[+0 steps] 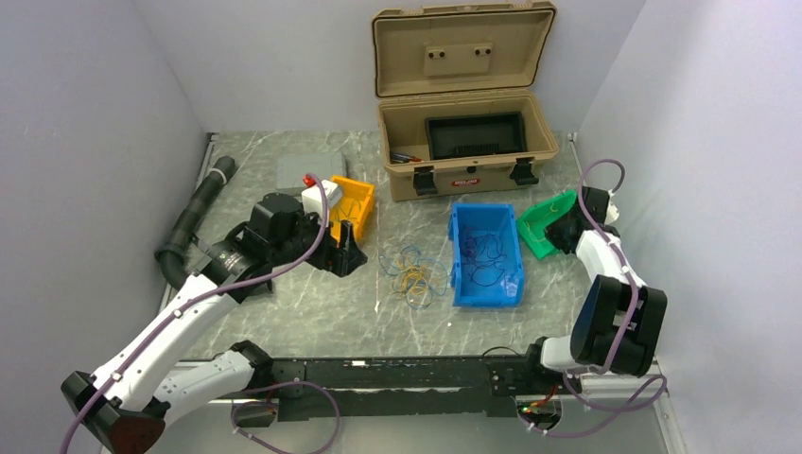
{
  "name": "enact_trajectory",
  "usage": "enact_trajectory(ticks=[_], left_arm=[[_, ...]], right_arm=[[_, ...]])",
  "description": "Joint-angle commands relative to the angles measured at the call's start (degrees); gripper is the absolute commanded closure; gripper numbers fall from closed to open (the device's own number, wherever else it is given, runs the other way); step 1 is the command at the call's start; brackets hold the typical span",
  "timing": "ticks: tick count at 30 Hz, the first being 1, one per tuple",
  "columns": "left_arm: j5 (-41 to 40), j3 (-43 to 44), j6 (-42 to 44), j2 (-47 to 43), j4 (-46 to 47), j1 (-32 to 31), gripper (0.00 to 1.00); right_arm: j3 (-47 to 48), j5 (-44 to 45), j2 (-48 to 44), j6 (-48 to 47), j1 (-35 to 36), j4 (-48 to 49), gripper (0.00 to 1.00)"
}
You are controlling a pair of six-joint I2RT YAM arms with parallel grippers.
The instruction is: Untangle the cables
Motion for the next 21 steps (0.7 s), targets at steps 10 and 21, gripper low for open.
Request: enact_trajectory(ticks=[10, 21], left_arm=[[-1.21, 1.40, 0.95, 0.26, -0.97, -0.24, 0.07], [-1.27, 2.02, 1.04, 0.75, -1.27, -0.26, 0.07]], right_arm=[[7.05, -2.86, 18.78, -0.85, -3.65, 11.23, 1.00], [9.84, -1.70, 16.91, -3.85, -3.60, 7.54, 0.75]])
